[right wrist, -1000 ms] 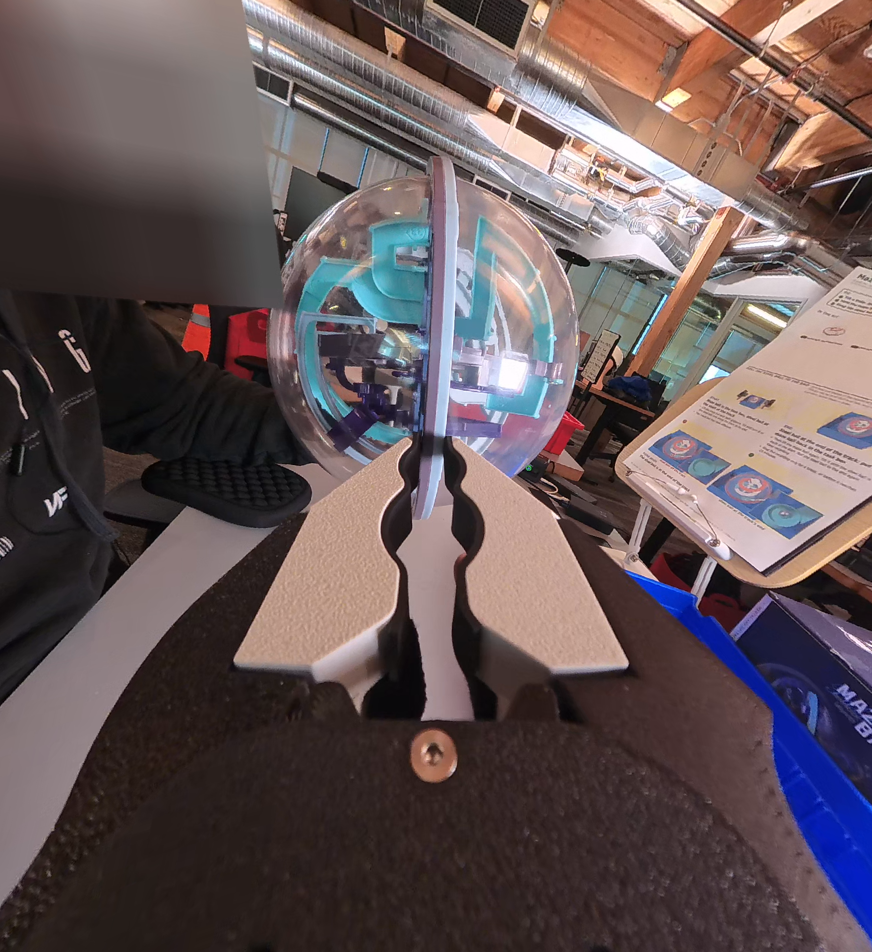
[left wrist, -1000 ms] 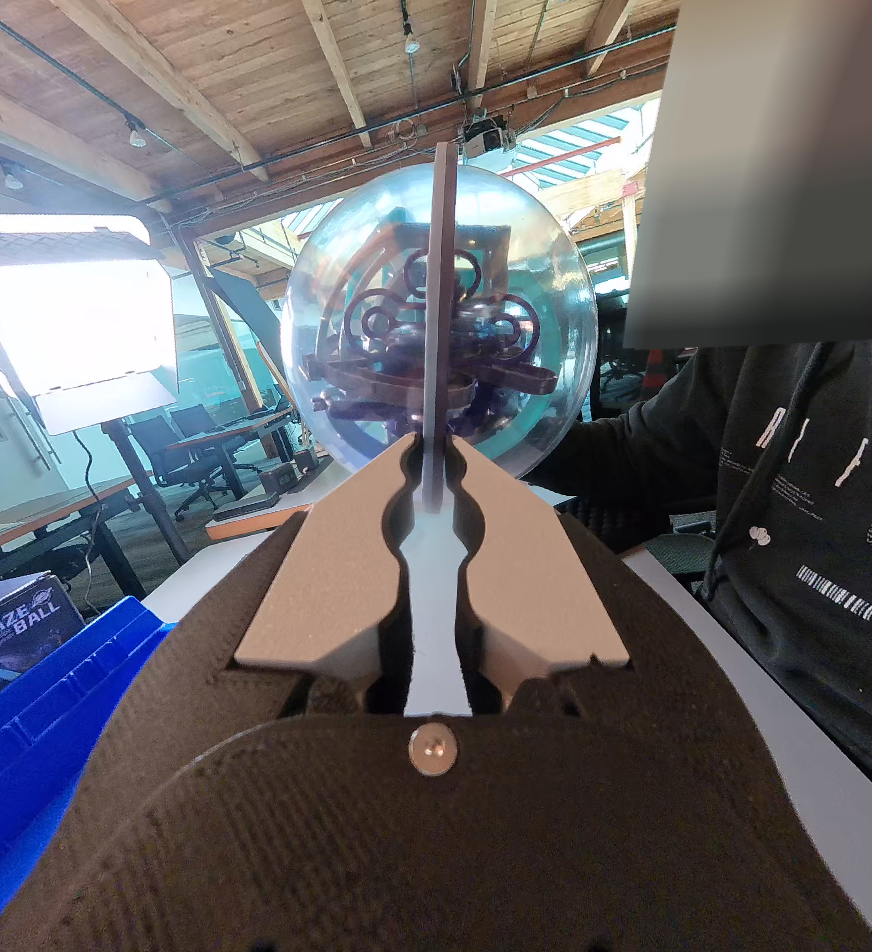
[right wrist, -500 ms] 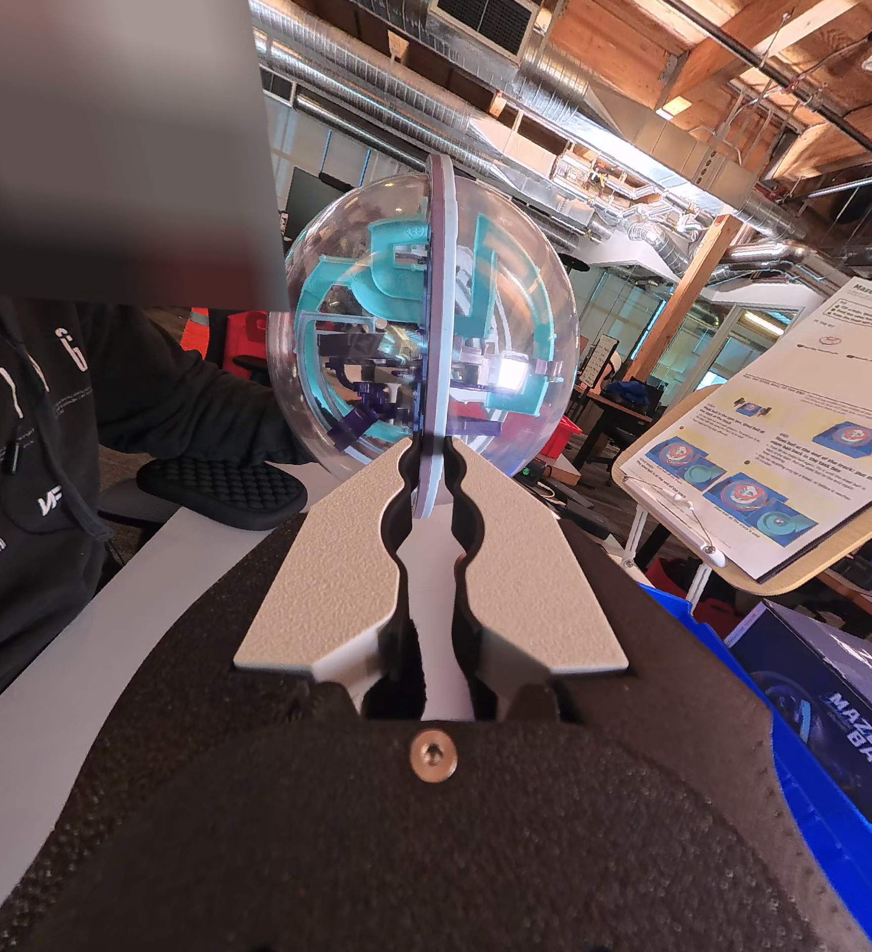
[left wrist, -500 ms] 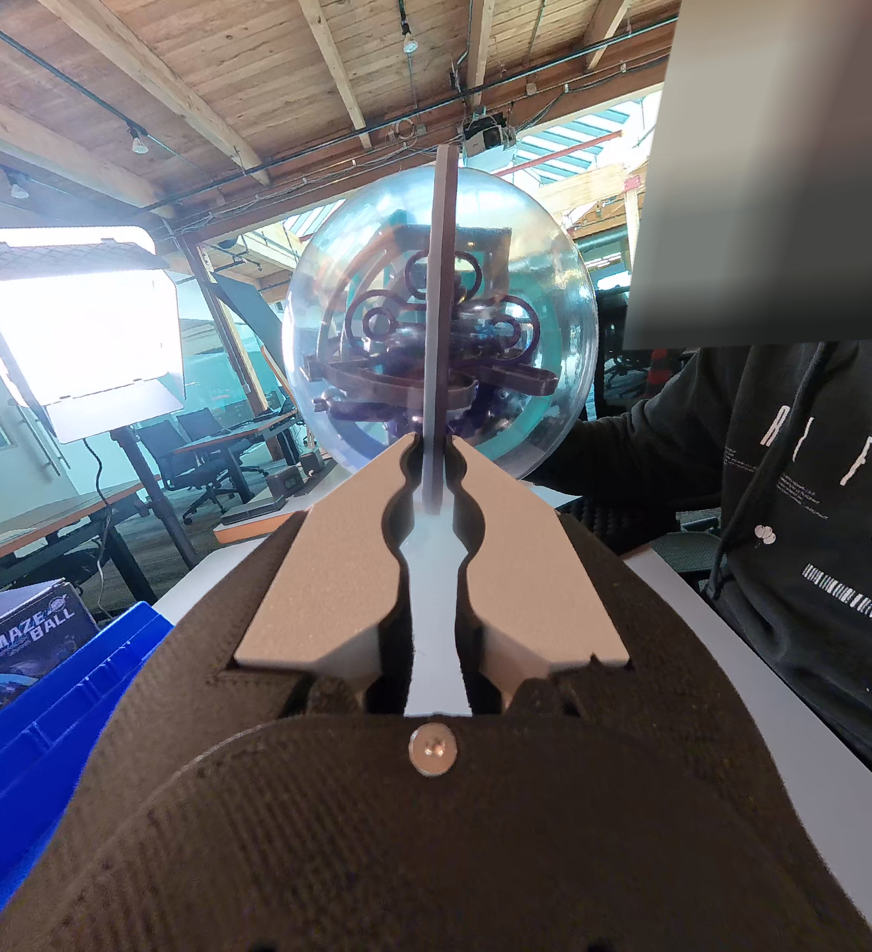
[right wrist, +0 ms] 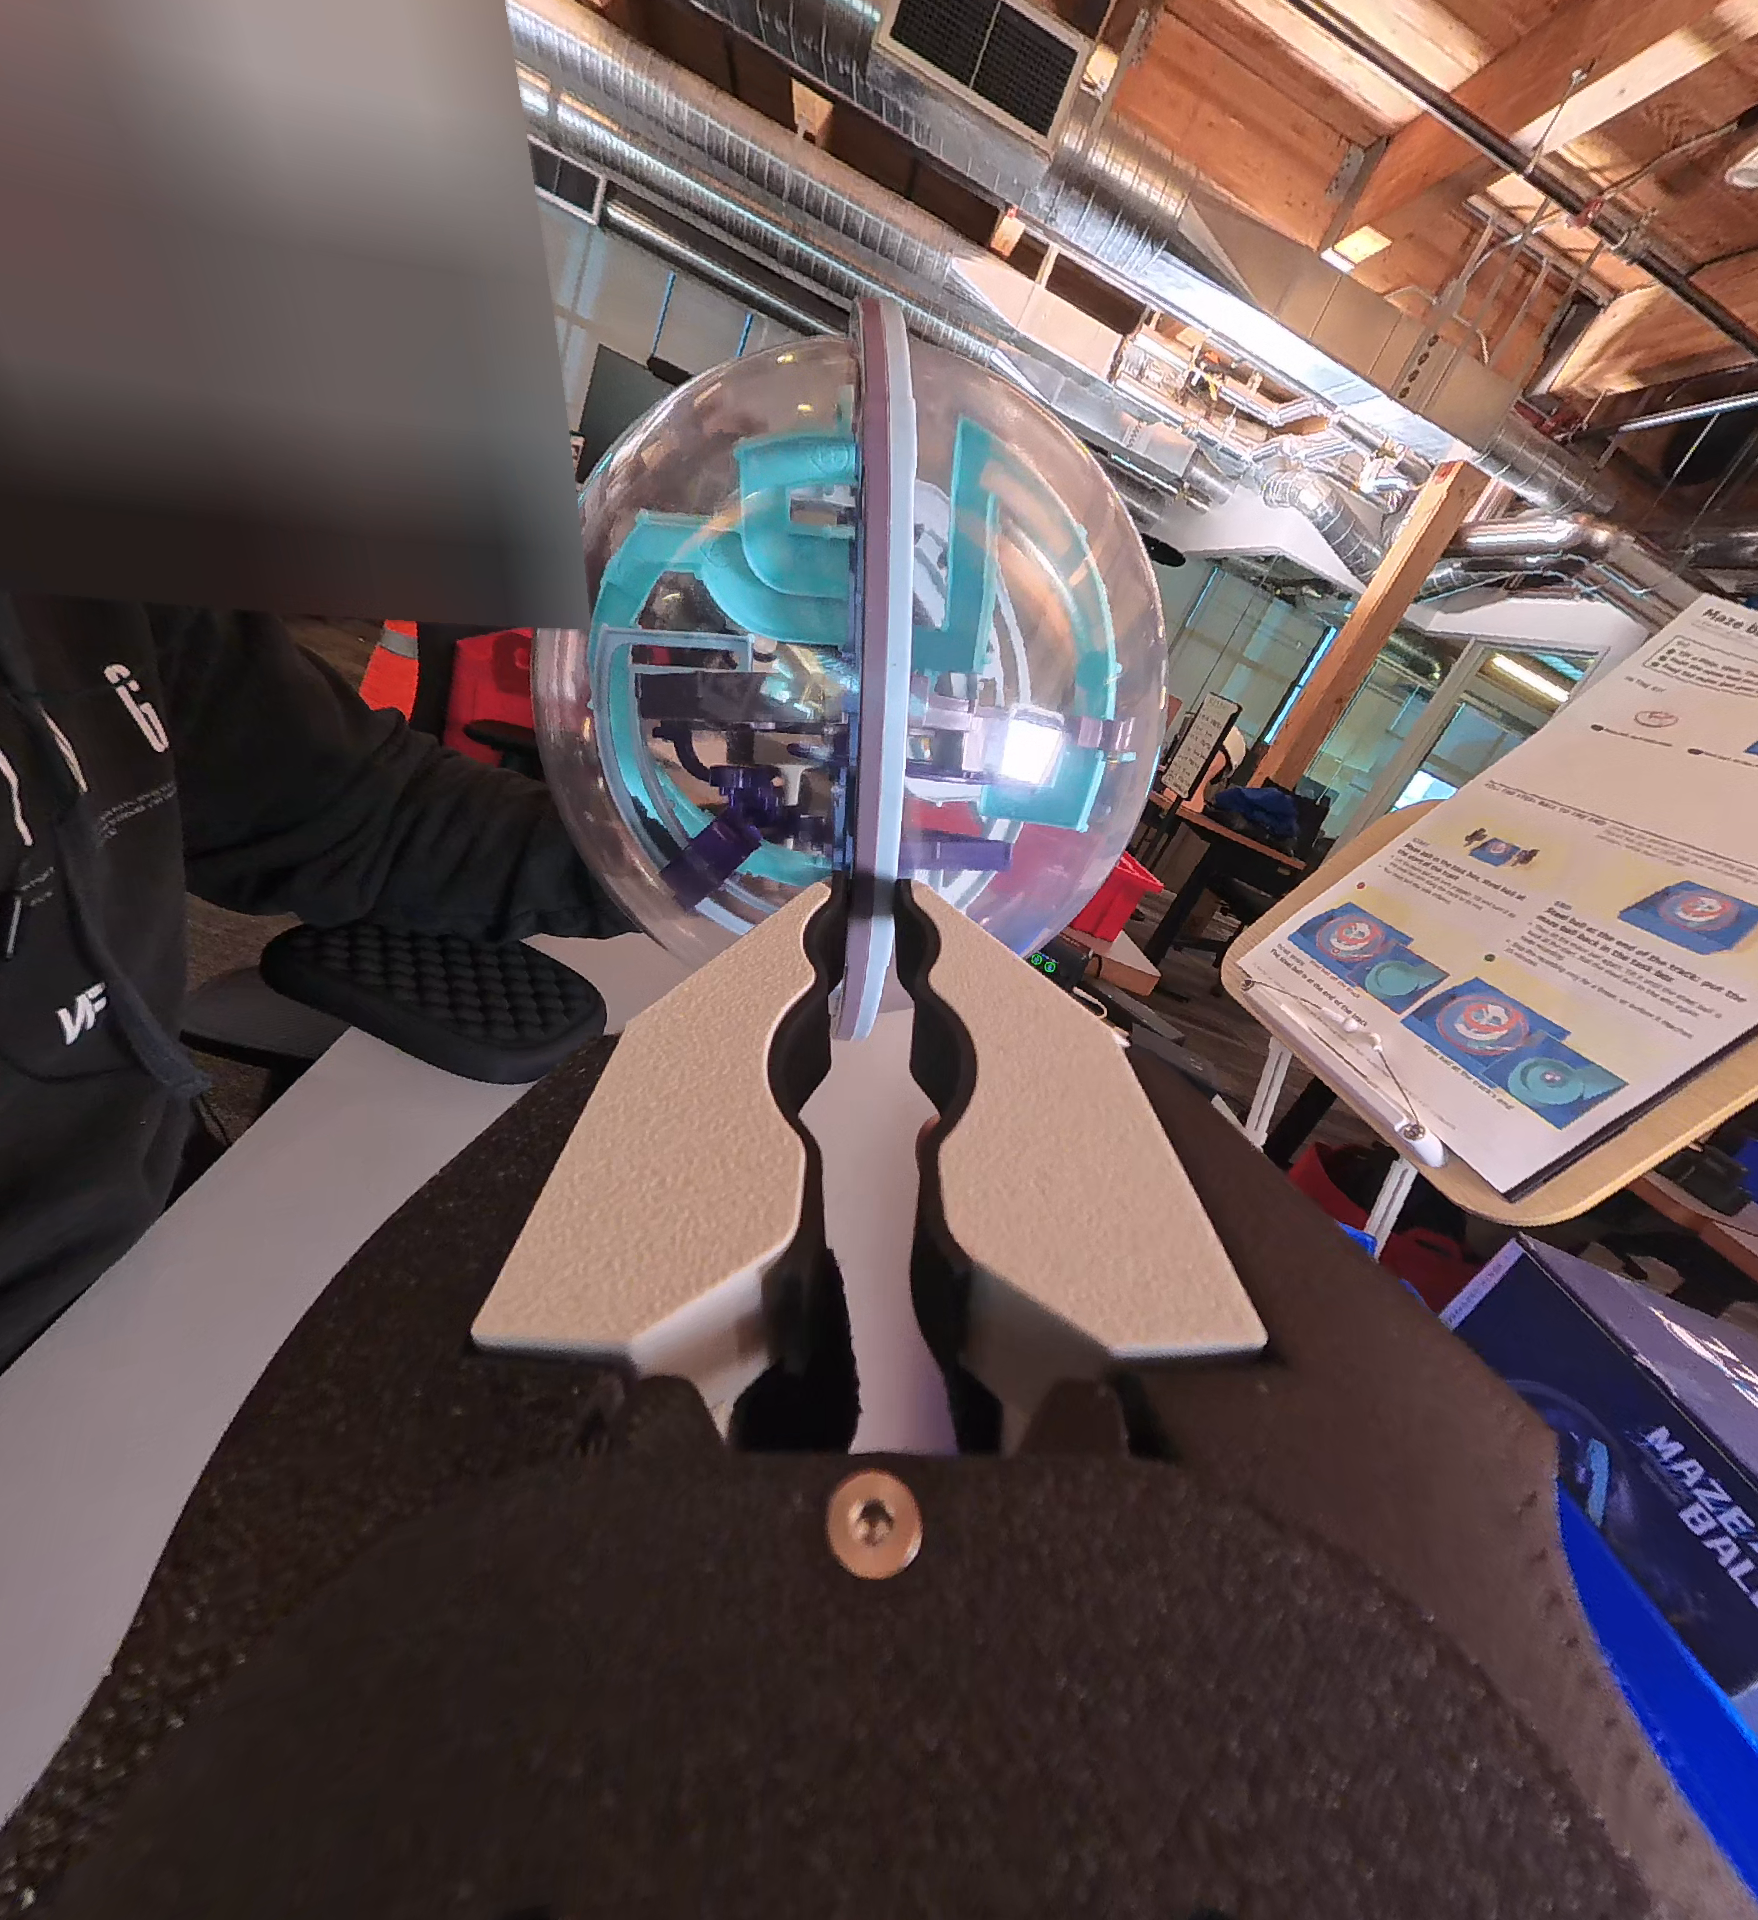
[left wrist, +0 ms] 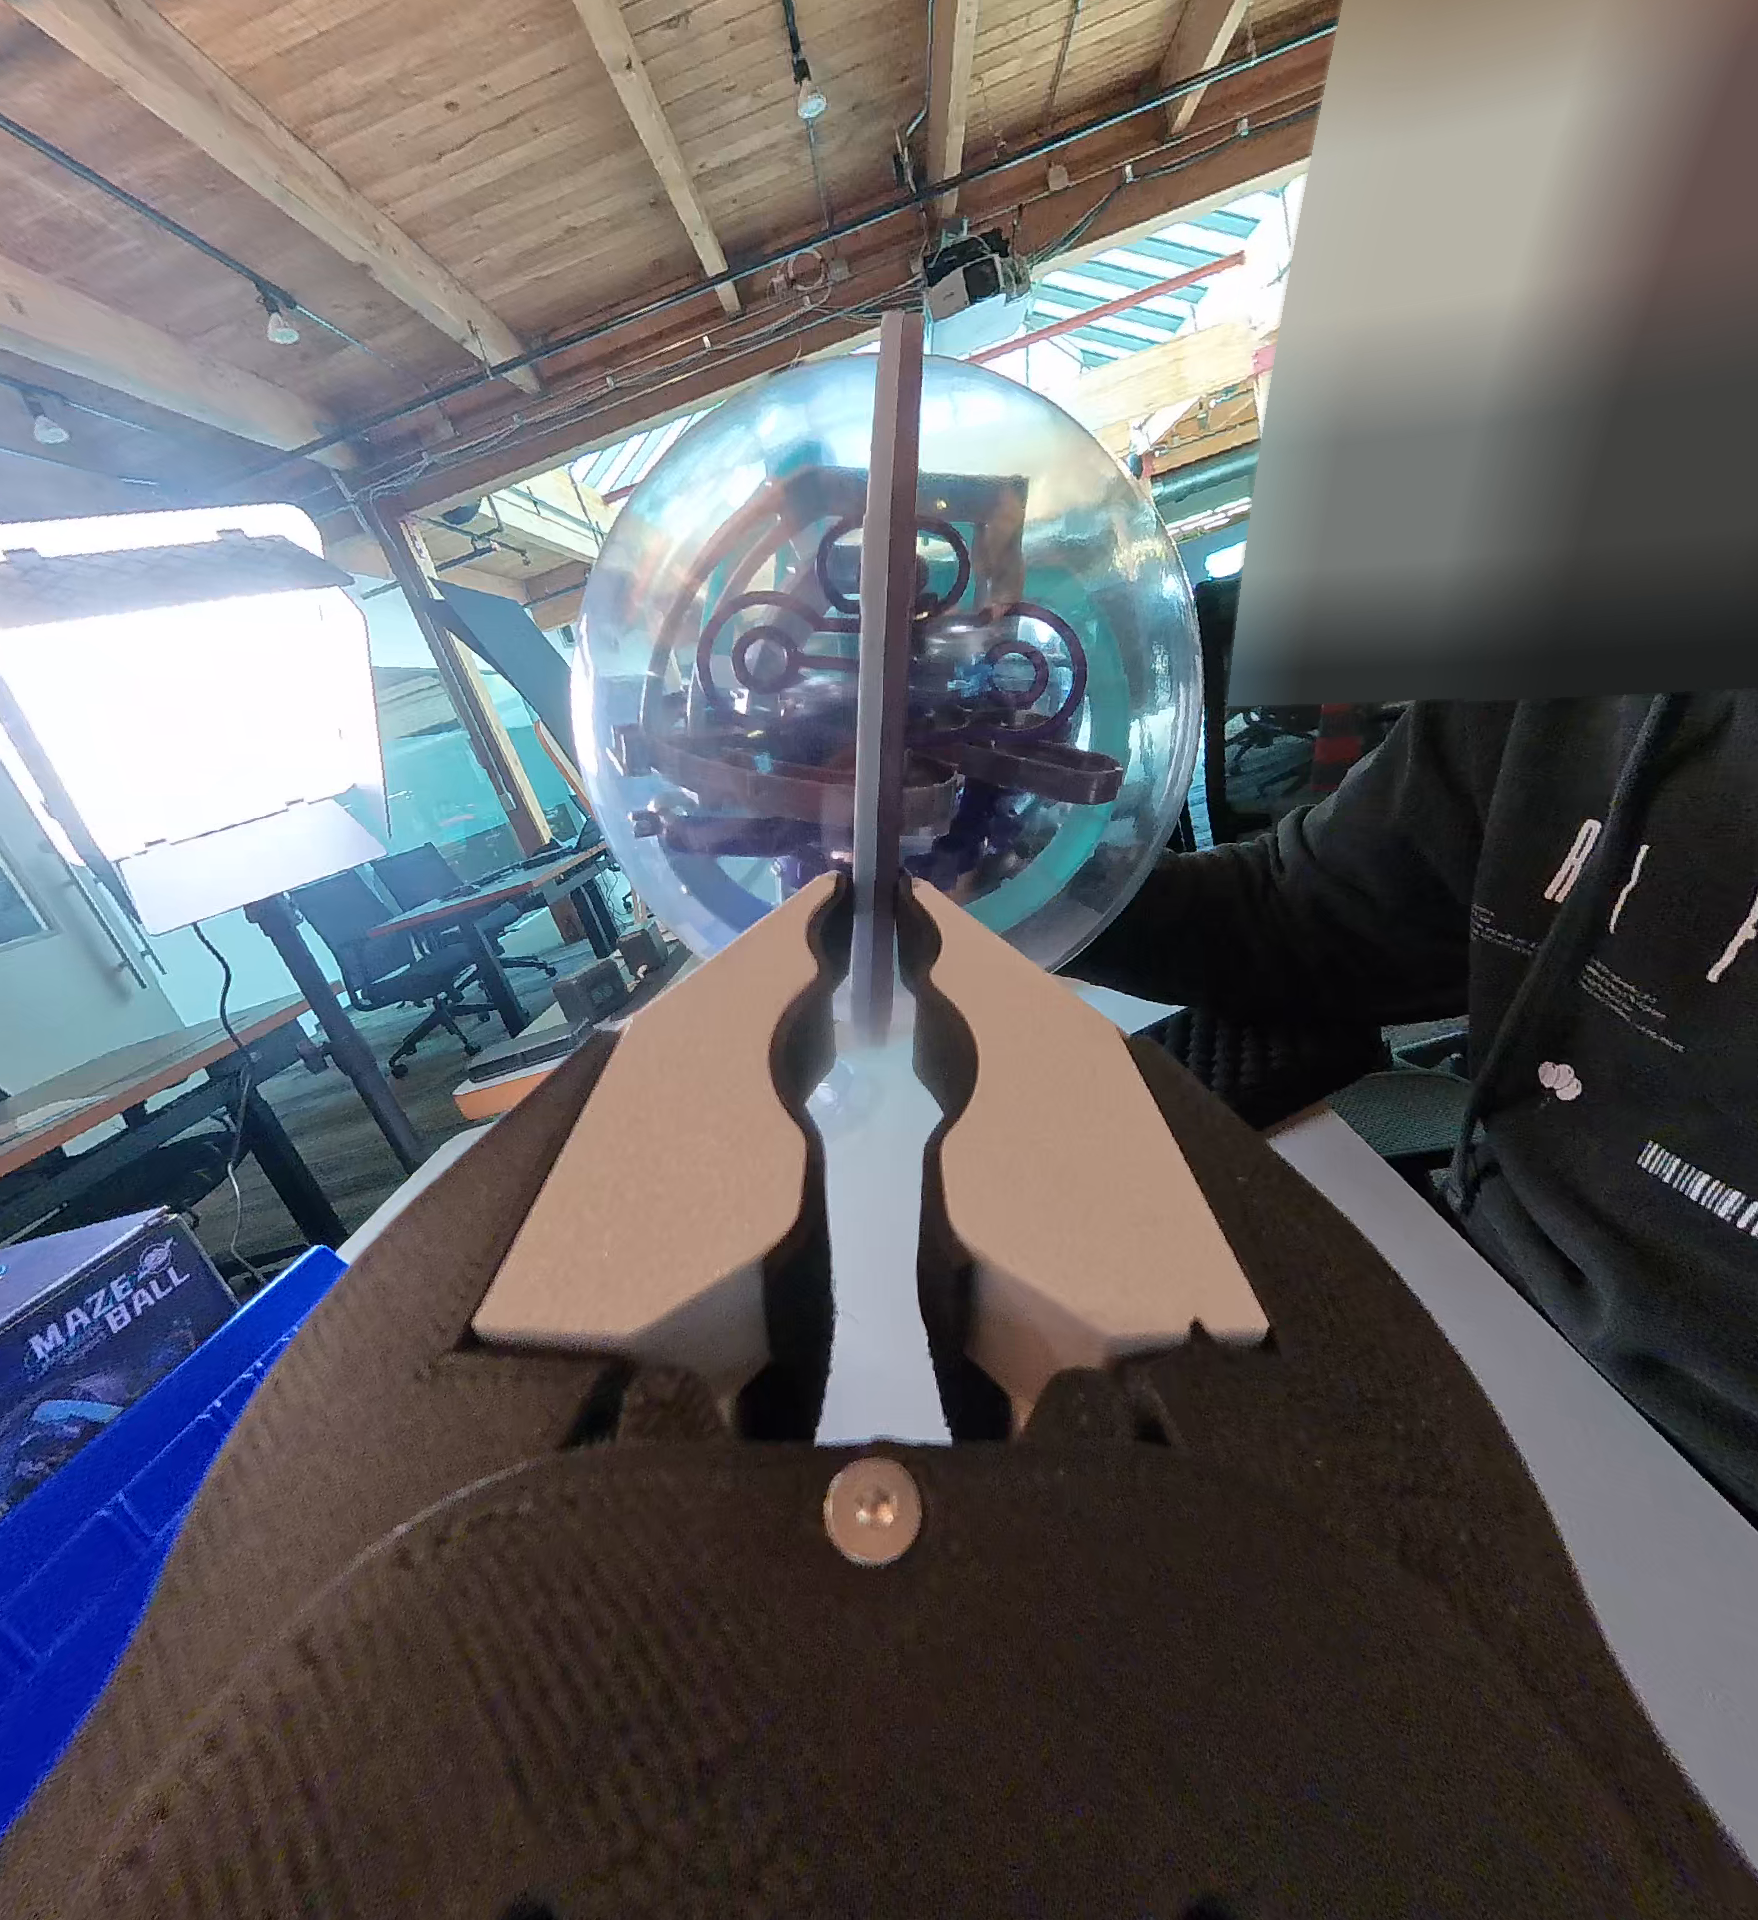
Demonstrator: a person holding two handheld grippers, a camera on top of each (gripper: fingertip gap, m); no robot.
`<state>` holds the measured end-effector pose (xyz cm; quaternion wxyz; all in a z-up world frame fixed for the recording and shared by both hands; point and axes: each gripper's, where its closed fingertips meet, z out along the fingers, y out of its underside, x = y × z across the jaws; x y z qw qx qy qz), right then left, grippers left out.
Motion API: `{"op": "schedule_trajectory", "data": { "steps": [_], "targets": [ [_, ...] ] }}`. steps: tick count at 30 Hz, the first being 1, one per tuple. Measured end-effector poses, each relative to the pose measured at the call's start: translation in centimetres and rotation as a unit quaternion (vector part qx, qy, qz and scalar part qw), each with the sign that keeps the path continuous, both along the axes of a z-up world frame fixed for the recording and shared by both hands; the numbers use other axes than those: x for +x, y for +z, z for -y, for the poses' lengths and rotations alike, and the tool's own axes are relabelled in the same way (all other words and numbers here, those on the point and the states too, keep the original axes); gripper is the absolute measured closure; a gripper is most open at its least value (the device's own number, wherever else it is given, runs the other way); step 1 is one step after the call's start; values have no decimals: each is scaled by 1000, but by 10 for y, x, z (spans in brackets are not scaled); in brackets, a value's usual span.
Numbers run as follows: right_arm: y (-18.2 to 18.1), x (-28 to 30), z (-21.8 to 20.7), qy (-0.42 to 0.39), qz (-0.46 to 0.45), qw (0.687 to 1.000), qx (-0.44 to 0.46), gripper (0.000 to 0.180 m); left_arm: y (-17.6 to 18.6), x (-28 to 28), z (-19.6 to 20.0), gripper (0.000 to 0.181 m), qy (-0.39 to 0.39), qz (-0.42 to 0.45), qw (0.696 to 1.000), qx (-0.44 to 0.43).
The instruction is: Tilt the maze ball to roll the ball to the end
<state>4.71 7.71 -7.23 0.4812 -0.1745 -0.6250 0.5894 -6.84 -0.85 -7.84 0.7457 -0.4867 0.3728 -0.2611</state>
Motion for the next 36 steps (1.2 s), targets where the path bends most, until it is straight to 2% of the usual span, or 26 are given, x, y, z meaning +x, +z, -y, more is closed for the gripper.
{"op": "schedule_trajectory", "data": {
  "steps": [24, 36],
  "targets": [
    [20, 5, -4, -1, -19, 1000, 21, 173, 16, 4, -5, 174, -3, -11, 1000, 24],
    [5, -1, -3, 22, -4, 999, -41, 173, 20, 3, 3, 174, -4, -1, 1000, -4]
  ]
}}
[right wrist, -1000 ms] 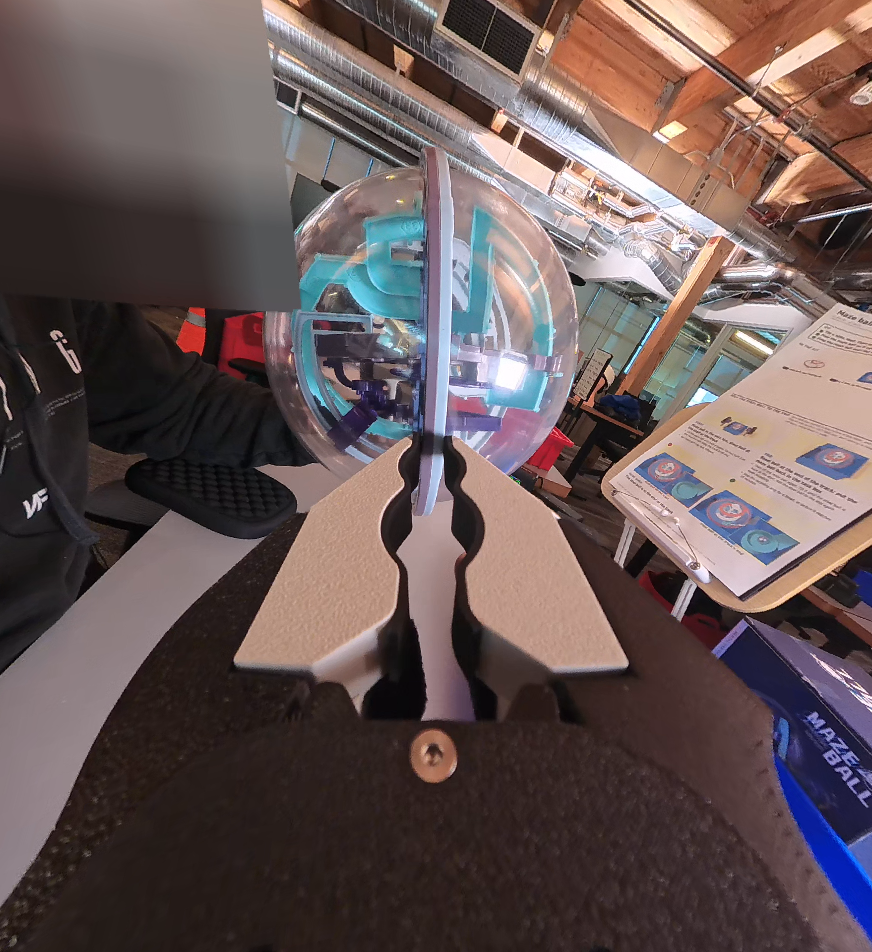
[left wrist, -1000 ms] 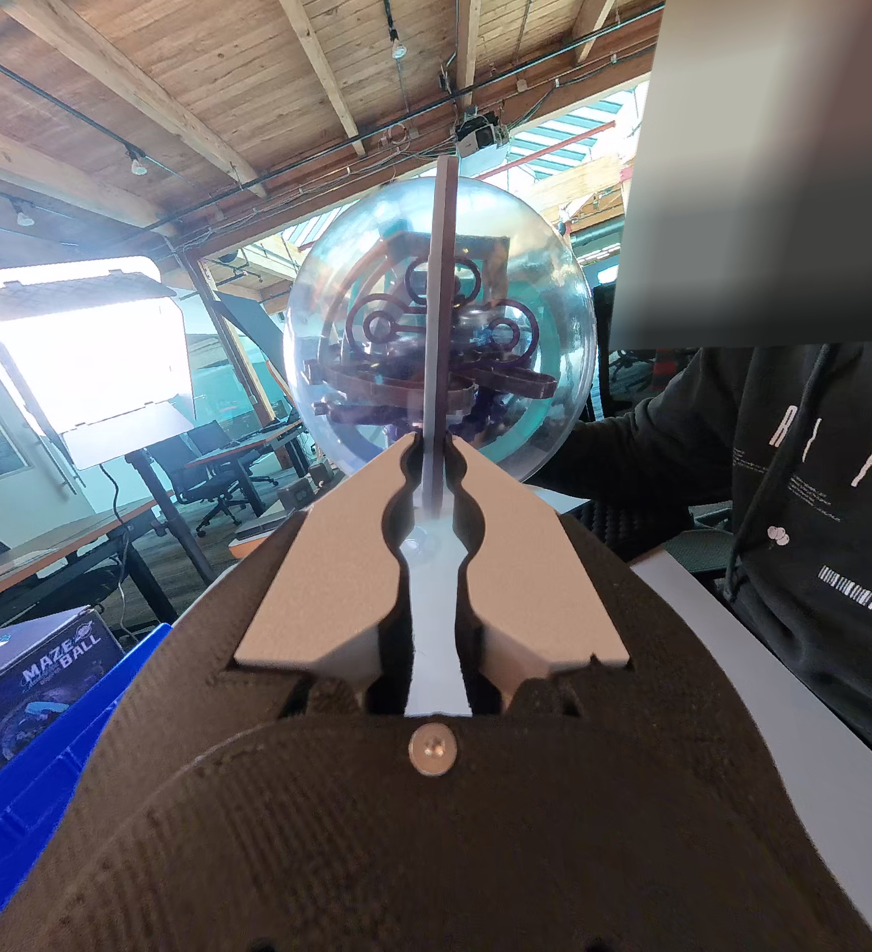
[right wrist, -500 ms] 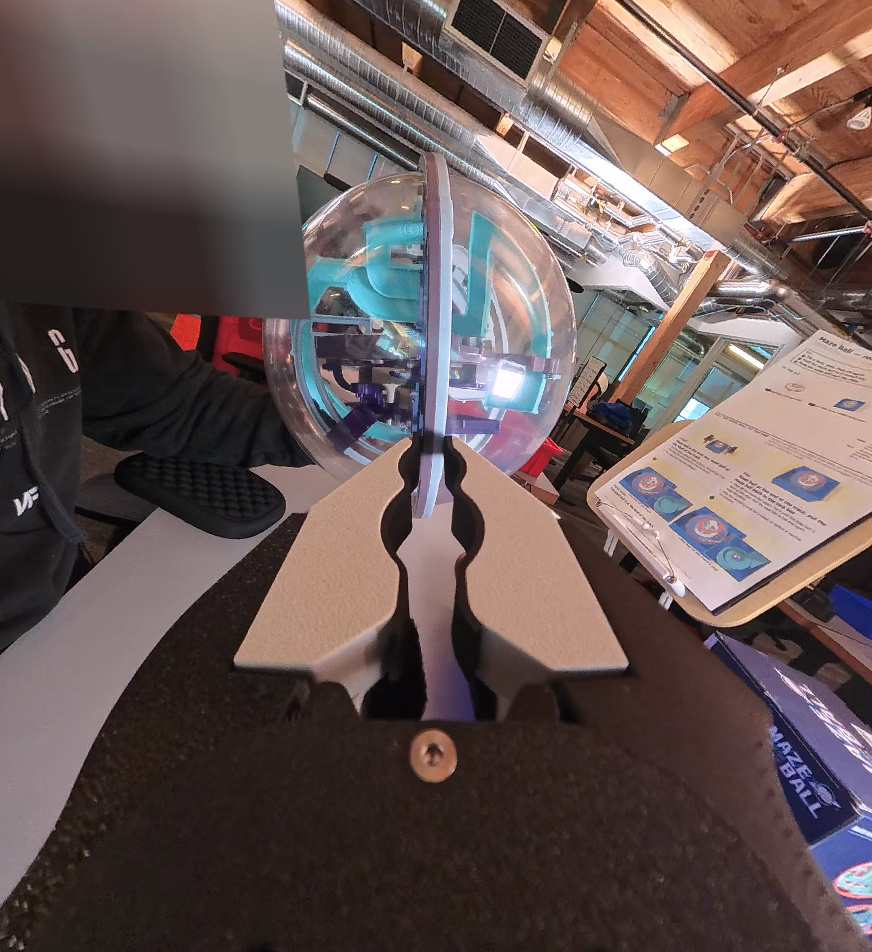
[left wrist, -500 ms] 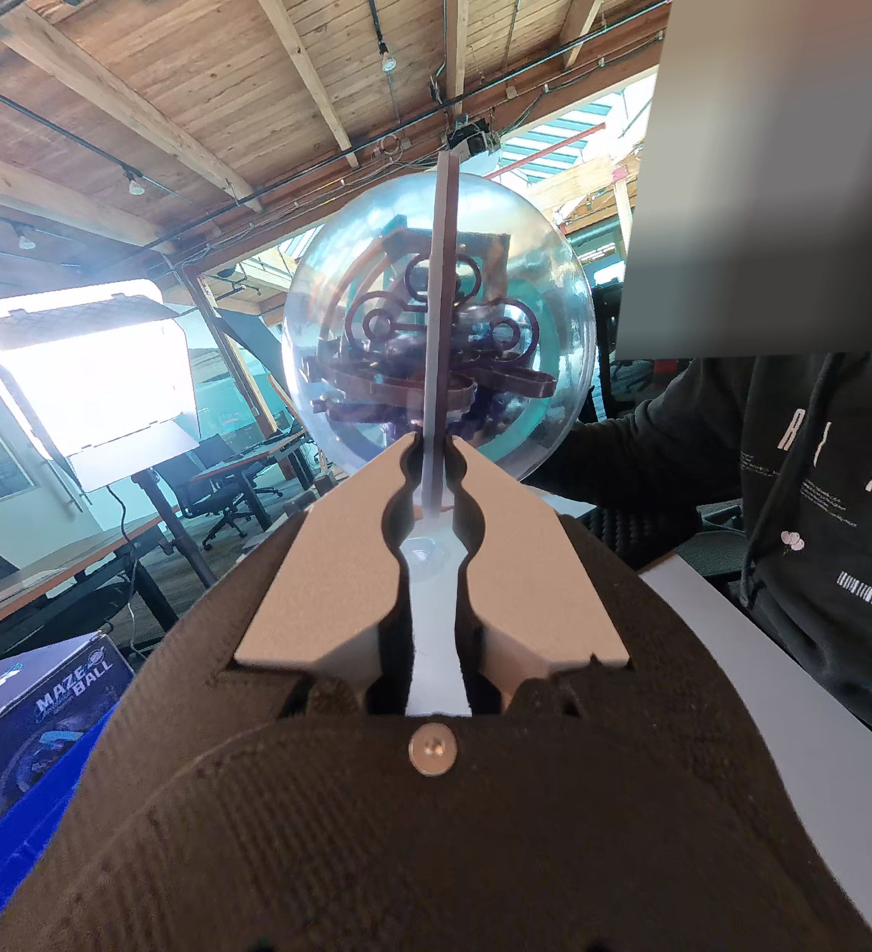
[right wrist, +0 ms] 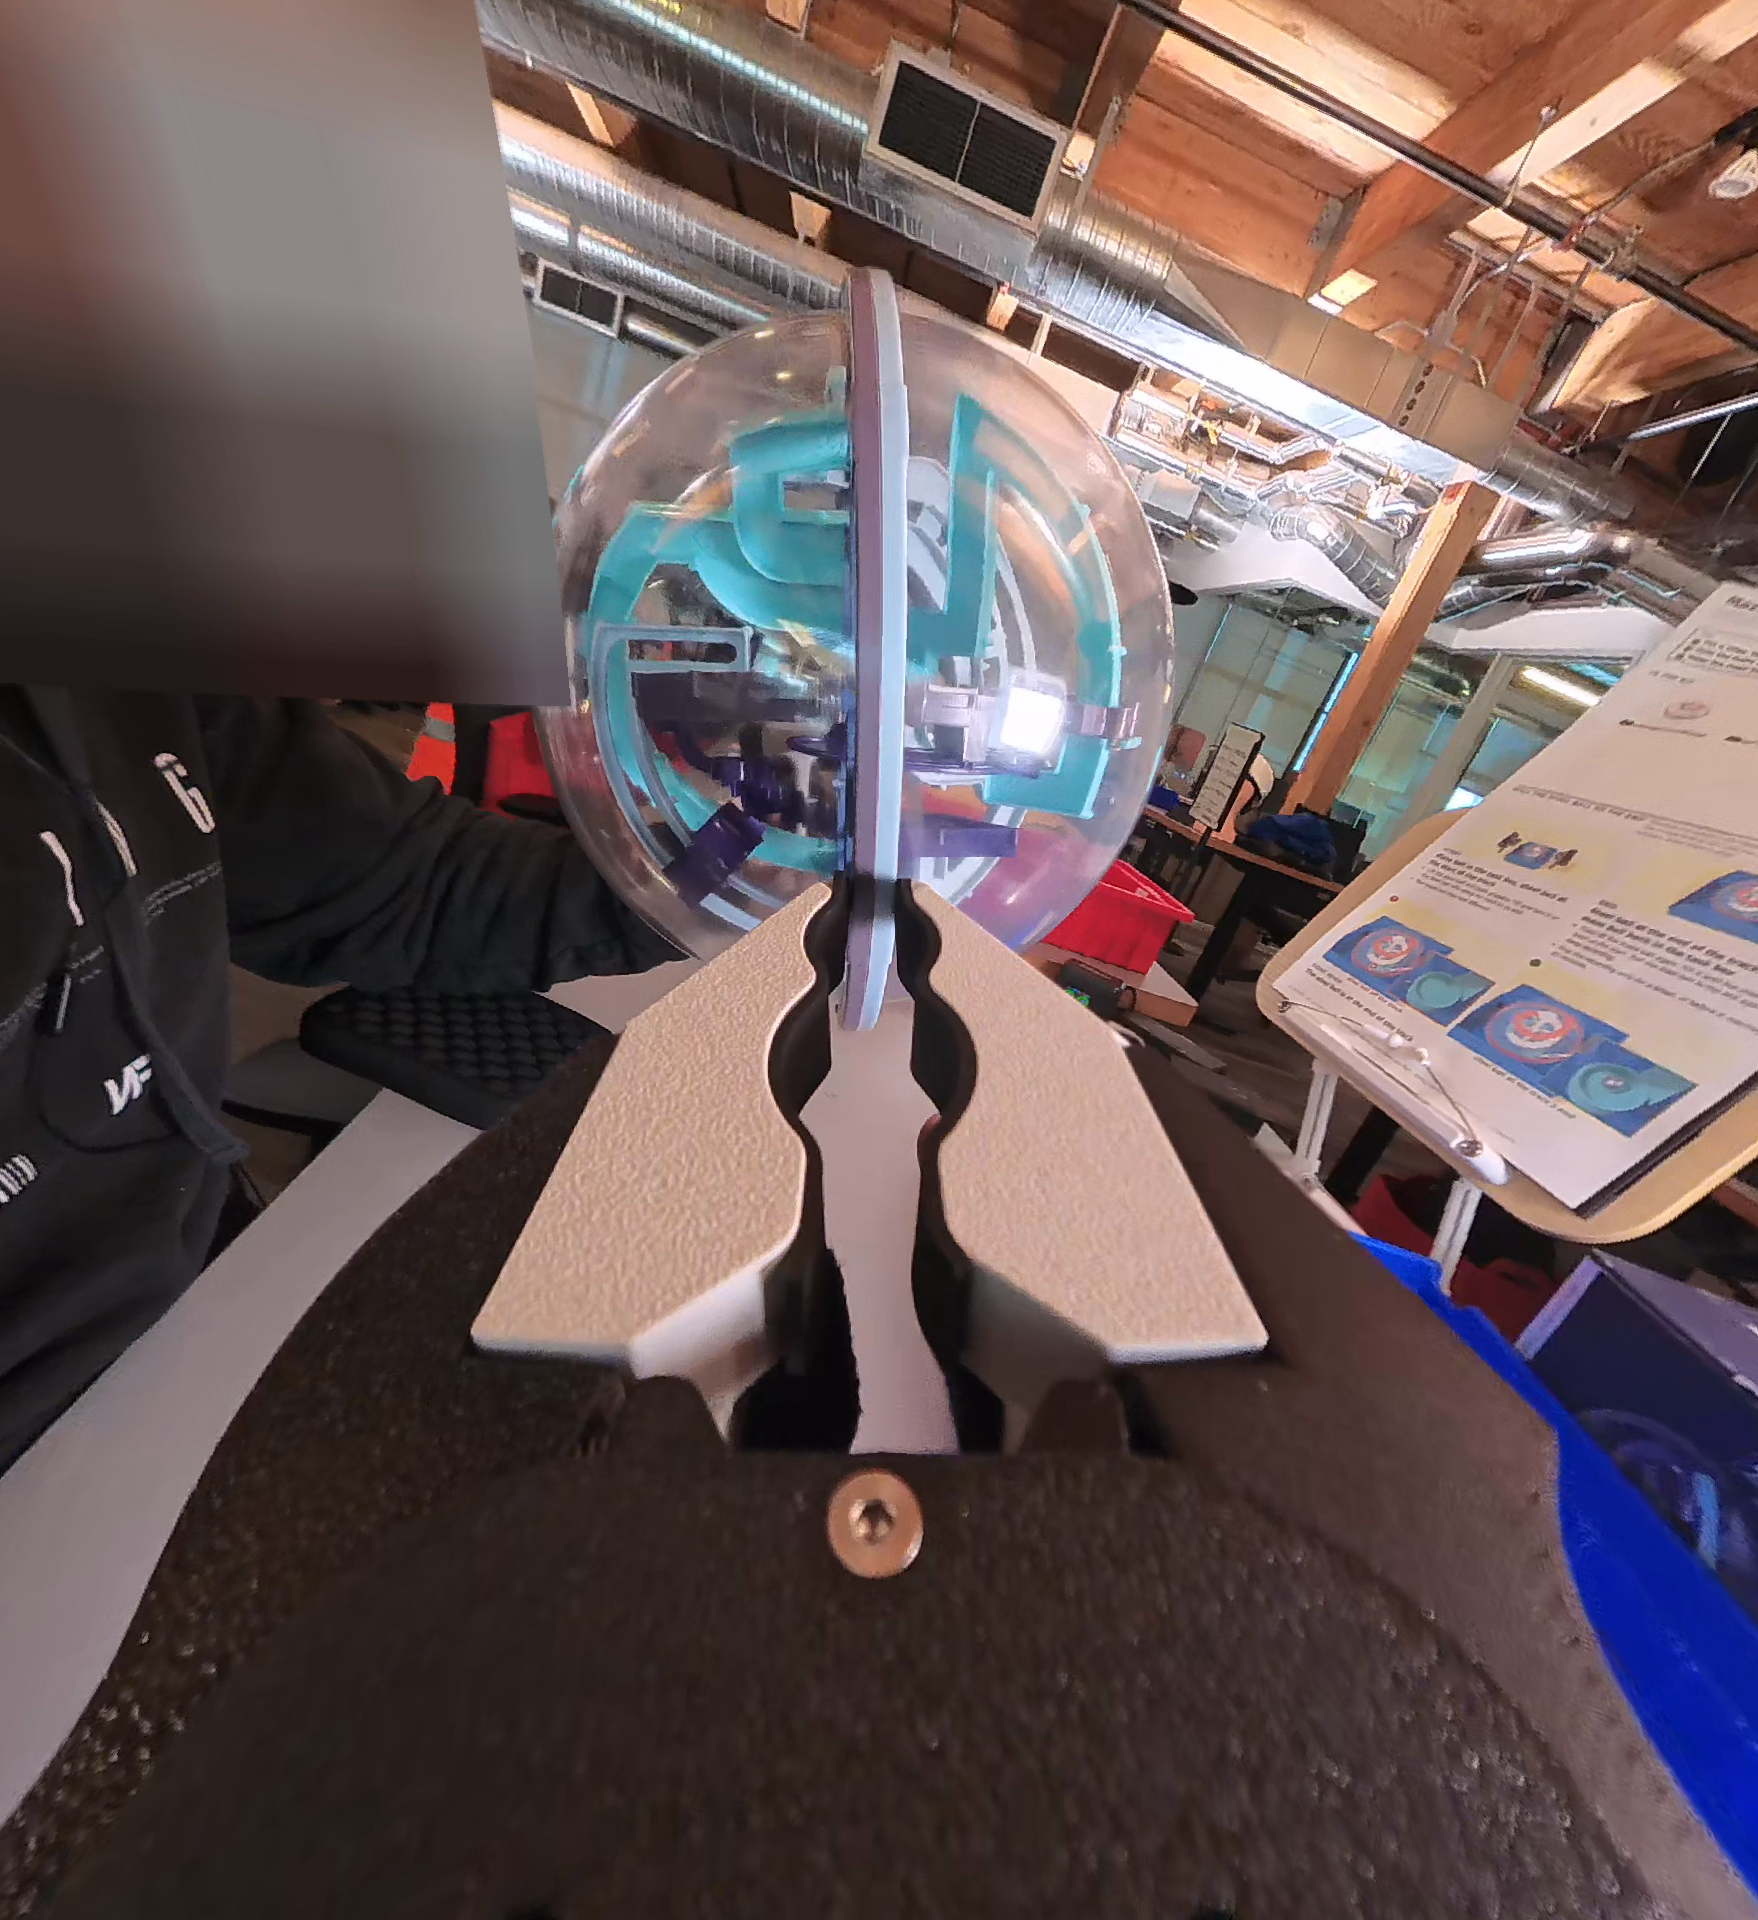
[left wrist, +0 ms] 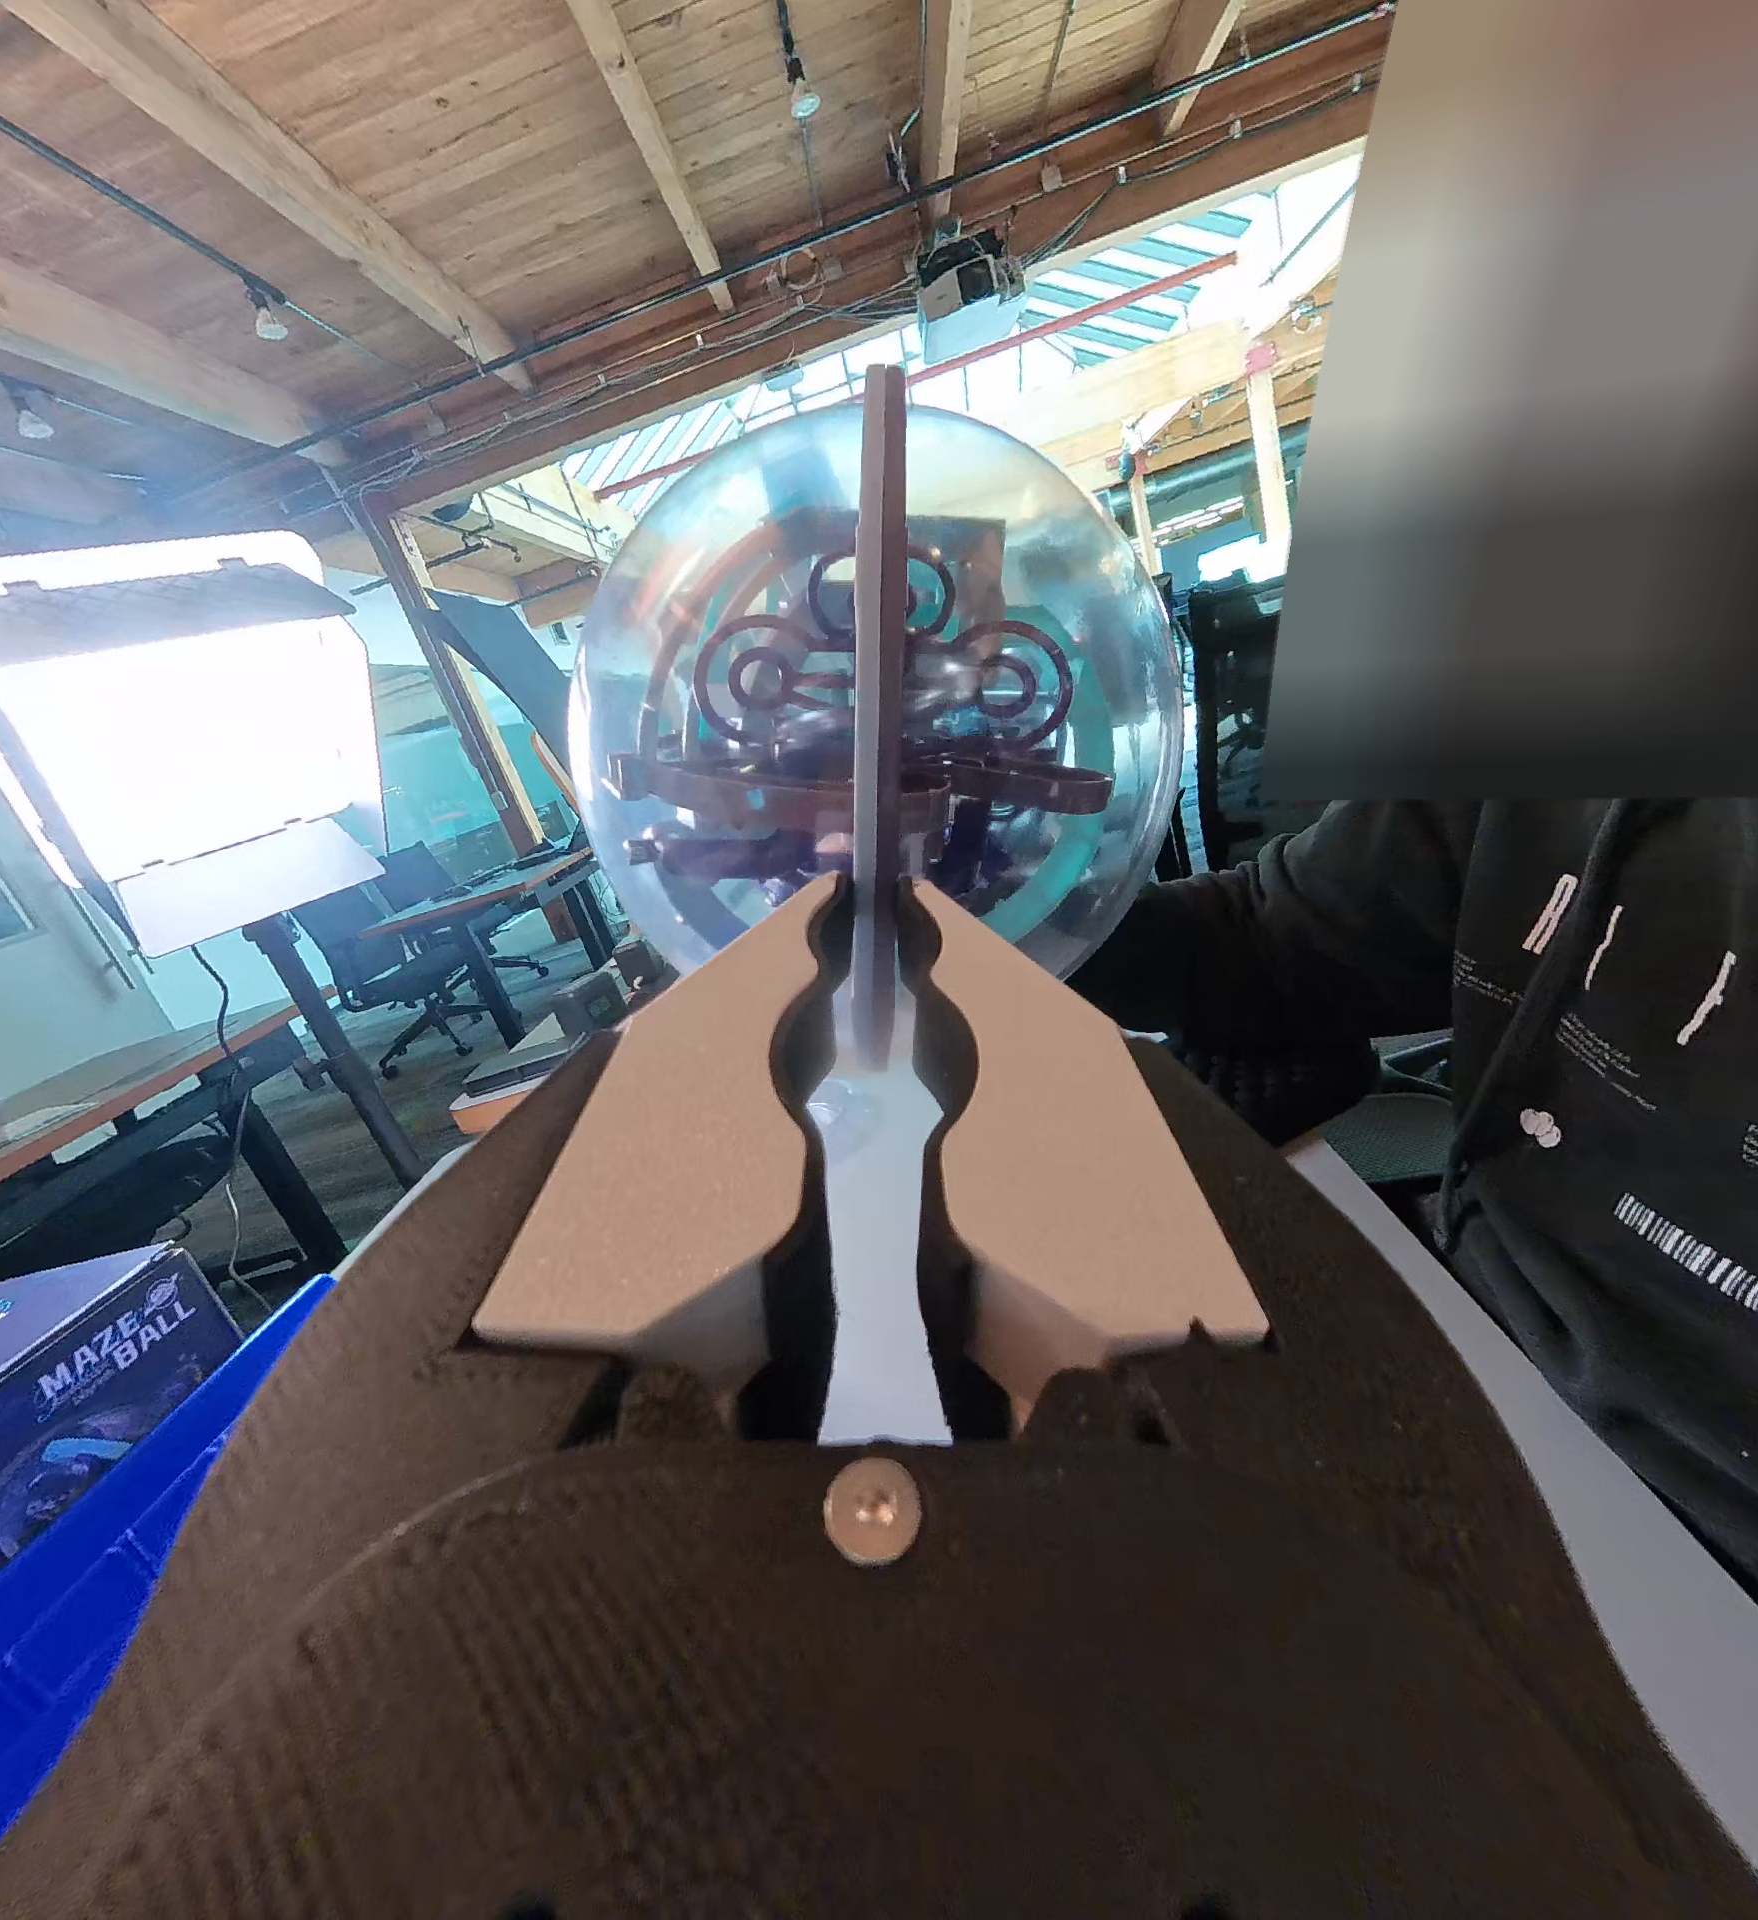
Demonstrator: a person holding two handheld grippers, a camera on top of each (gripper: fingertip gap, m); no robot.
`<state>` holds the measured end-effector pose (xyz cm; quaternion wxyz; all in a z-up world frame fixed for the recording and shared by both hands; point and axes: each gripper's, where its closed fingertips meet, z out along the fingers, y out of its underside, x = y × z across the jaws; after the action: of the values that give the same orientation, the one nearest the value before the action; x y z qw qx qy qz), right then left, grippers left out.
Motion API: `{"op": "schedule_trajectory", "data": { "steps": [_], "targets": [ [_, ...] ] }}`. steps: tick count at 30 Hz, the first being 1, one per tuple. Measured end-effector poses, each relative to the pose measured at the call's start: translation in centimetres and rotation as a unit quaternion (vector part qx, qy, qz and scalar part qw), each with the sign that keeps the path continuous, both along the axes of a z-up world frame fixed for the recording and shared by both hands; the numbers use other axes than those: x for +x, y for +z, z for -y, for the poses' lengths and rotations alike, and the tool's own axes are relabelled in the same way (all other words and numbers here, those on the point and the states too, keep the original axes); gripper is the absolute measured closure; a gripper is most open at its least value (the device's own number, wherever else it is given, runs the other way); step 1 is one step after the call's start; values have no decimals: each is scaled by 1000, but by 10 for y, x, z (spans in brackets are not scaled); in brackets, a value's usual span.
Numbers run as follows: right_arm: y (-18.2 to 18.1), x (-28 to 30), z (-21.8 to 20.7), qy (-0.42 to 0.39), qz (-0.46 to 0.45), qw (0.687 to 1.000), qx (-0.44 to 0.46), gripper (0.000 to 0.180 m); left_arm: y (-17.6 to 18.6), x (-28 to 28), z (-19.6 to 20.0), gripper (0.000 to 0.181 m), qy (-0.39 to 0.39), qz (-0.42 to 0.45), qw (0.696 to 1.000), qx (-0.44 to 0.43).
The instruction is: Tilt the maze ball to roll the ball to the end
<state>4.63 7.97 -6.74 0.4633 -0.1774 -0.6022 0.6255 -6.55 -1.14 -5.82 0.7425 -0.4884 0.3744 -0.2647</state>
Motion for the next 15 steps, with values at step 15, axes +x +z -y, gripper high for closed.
{"op": "schedule_trajectory", "data": {
  "steps": [15],
  "targets": [
    [-14, -4, -4, 3, 21, 999, -31, 173, -9, -4, -3, 174, 2, 12, 1000, -23]
  ]
}}
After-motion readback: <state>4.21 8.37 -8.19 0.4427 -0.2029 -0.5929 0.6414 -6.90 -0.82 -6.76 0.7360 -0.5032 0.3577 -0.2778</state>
